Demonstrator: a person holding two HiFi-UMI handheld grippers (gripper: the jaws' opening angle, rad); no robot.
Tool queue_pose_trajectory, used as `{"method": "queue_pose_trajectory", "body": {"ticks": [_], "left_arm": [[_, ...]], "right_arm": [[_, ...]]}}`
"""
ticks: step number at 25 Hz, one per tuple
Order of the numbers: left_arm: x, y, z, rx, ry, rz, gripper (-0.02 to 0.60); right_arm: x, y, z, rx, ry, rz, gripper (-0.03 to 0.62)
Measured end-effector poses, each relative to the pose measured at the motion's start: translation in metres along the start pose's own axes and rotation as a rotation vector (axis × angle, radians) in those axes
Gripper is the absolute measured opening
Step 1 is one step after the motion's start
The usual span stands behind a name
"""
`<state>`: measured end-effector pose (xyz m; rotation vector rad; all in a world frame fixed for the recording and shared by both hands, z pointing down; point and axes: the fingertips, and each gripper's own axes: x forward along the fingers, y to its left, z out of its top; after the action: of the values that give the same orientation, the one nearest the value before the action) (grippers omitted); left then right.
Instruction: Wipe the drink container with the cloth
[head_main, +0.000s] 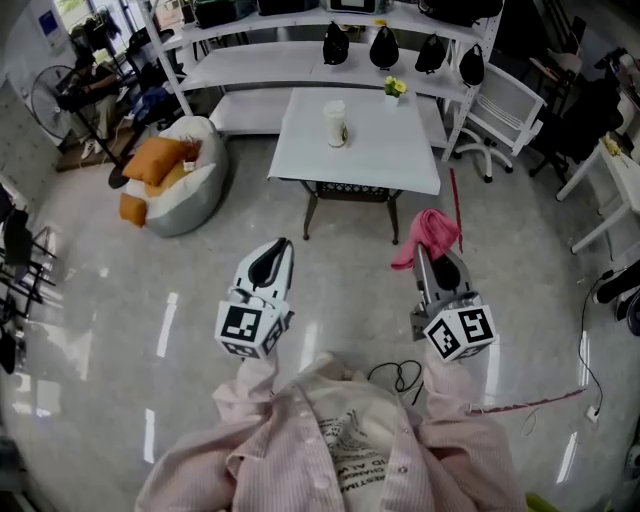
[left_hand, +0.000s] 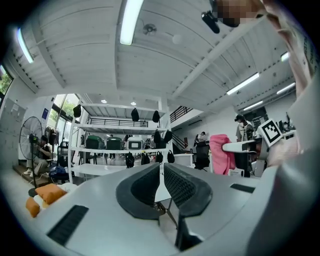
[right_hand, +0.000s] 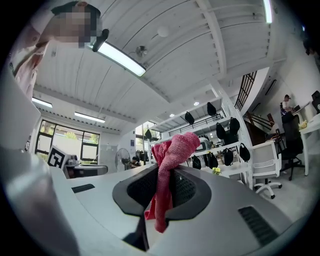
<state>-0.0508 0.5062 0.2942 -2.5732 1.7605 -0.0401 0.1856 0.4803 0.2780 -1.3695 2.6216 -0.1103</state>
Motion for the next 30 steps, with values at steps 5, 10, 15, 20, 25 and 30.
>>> {"method": "queue_pose_trajectory", "body": {"ticks": [5,10,15,20,25,30], "left_arm": [[0.008,0.006,-0.005,-0.017,0.012,0.029,0.005],[0.021,0.014,-0.012,-0.025,0.025,0.051,0.005],[0.041,0.024,-0.018,-0.042,0.030,0.053,0.023],[0.074,0.037,-0.030,-0.060,0.038,0.030,0.117],[0.115,0.057,-0.043,-0.075,0.051,0.022,0.170],[0.157,0.079,-0.049,-0.093,0.068,-0.005,0.253]], "right_arm": [[0.006,-0.006,-0.002,0.003,0.000,0.005,0.040],[0.015,-0.020,-0.008,0.018,0.006,0.002,0.040],[0.034,-0.035,-0.011,0.023,0.016,-0.004,0.040],[0.063,-0.053,-0.021,0.031,0.034,-0.010,0.040],[0.098,-0.076,-0.035,0.038,0.056,-0.019,0.040],[0.137,-0.098,-0.041,0.048,0.066,-0.036,0.040]]}}
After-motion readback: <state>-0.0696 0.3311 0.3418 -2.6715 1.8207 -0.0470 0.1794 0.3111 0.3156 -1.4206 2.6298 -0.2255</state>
